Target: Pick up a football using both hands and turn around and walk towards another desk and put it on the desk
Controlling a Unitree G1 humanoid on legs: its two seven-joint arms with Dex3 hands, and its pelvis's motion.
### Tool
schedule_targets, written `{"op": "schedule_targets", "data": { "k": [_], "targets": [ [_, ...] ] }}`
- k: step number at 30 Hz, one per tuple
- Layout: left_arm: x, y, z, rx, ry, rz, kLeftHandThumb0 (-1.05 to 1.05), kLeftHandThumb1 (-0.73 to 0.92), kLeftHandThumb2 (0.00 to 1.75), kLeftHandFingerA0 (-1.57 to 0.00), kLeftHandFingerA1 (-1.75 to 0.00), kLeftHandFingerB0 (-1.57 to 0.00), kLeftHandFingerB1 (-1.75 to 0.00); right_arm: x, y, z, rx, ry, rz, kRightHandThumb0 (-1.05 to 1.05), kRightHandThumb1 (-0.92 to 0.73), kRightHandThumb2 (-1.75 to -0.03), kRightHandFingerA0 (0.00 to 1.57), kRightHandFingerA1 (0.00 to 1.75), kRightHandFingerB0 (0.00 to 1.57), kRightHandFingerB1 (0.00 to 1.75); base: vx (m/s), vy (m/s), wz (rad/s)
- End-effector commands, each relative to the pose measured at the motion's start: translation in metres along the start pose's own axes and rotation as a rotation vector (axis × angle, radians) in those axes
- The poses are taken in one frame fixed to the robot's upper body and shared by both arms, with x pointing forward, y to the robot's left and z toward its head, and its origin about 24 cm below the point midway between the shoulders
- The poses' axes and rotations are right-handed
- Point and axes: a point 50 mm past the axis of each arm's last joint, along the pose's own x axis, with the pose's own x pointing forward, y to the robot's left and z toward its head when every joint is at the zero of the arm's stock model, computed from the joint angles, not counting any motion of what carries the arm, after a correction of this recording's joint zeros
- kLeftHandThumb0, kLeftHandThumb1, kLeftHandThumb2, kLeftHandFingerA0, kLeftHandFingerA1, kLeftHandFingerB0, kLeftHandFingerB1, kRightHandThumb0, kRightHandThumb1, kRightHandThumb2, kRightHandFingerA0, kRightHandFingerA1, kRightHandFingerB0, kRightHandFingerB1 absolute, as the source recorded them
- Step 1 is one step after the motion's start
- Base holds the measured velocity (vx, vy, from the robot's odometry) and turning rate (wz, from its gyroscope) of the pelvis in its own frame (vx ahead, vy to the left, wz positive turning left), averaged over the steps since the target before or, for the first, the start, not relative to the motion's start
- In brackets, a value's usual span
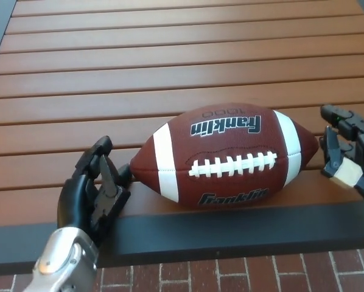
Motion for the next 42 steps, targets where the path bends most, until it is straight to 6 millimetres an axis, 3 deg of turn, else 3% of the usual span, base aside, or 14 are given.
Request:
{"op": "schedule_targets", "data": {
  "k": [1,4,6,7,10,11,12,15,16,17,20,28,29,42],
  "targets": [
    [-0.008,0.01,-0.018,-0.03,-0.027,0.037,-0.81,0.87,1.21,-0.06,-0.37,-0.04,-0.15,0.001,0.007,-0.01,0.065,0.0,-0.005,-0.94,-0.84,-0.94,0.12,0.4,0.16,0.35,0.0,0.0,0.0],
    [-0.006,0.01,-0.018,-0.058,-0.039,0.045,-0.8,0.92,0.85,-0.06,-0.29,-0.02,-0.05,0.002,0.01,-0.007,0.098,-0.015,-0.009,-0.9,-0.92,-0.82,0.16,0.38,0.15,0.29,0.0,0.0,0.0],
    [-0.004,0.009,-0.017,-0.067,-0.046,0.047,-0.87,0.92,1.24,-0.06,-0.29,-0.01,-0.09,0.002,0.014,-0.002,0.126,-0.024,0.001,-0.88,-0.92,-0.81,0.17,0.38,0.16,0.29,0.0,0.0,0.0],
    [-0.002,0.007,-0.016,-0.07,-0.052,0.047,-0.8,0.92,0.83,-0.08,-0.35,0.0,-0.17,0.003,0.016,0.001,0.129,-0.036,0.007,-0.89,-0.92,-0.8,0.17,0.36,0.15,0.29,0.0,0.0,0.0],
    [0.007,-0.004,-0.009,-0.095,-0.081,0.037,-0.75,0.79,1.19,-0.01,-0.36,0.0,-0.21,0.007,0.026,0.016,0.133,-0.085,0.046,-0.86,-0.92,-0.83,0.12,0.38,0.13,0.29,0.0,0.0,0.0],
    [0.01,-0.01,-0.007,-0.104,-0.088,0.028,-0.75,0.79,1.19,-0.01,-0.37,0.0,-0.21,0.008,0.031,0.021,0.135,-0.102,0.064,-0.36,-0.48,-1.12,0.01,0.51,0.0,0.49,0.0,0.0,0.0],
    [0.011,-0.013,-0.006,-0.102,-0.091,0.023,-0.74,0.79,1.19,-0.01,-0.36,0.0,-0.21,0.008,0.033,0.023,0.139,-0.112,0.076,-0.85,-0.82,-1.22,0.08,0.47,0.08,0.42,0.0,0.0,0.0],
    [0.013,-0.015,-0.005,-0.097,-0.096,0.018,-0.74,0.79,1.19,-0.01,-0.36,0.0,-0.21,0.008,0.036,0.024,0.144,-0.122,0.092,-0.85,-0.82,-1.22,0.08,0.47,0.08,0.42,0.0,0.0,0.0],
    [0.016,-0.021,-0.001,-0.084,-0.106,0.011,-0.75,0.8,1.19,-0.01,-0.42,0.0,-0.22,0.008,0.041,0.026,0.147,-0.134,0.099,-0.89,-0.92,-0.79,0.17,0.35,0.14,0.29,0.0,0.0,0.0],
    [0.021,-0.031,0.004,-0.063,-0.121,0.002,-0.75,0.8,1.19,-0.02,-0.46,0.0,-0.24,0.007,0.048,0.029,0.149,-0.149,0.11,-0.35,-0.5,-1.13,0.0,0.5,0.0,0.48,0.0,0.0,0.0],
    [0.025,-0.037,0.008,-0.047,-0.131,0.004,-0.81,0.8,1.14,-0.11,-0.48,-0.05,-0.3,0.007,0.052,0.03,0.137,-0.157,0.114,-0.9,-0.92,-0.81,0.18,0.36,0.13,0.3,0.0,0.0,0.0],
    [0.039,-0.05,0.024,0.033,-0.129,-0.036,-0.85,0.92,0.83,-0.19,-0.4,-0.07,-0.25,0.006,0.057,0.026,0.128,-0.158,0.115,-0.87,-0.92,-0.79,0.22,0.37,0.17,0.3,0.0,0.0,0.0],
    [0.042,-0.055,0.024,0.048,-0.116,-0.044,-0.84,0.81,1.18,-0.21,-0.52,-0.09,-0.4,0.006,0.057,0.025,0.136,-0.158,0.118,-0.83,-0.92,-0.76,0.25,0.39,0.18,0.31,0.0,0.0,0.0],
    [0.051,-0.085,0.008,0.084,-0.027,0.05,-0.78,0.84,1.2,-0.32,-0.56,-0.07,-0.38,0.006,0.062,0.023,0.076,-0.192,0.08,-0.69,-0.92,-0.74,0.48,0.42,0.25,0.33,0.0,0.0,0.0]
  ]
}}
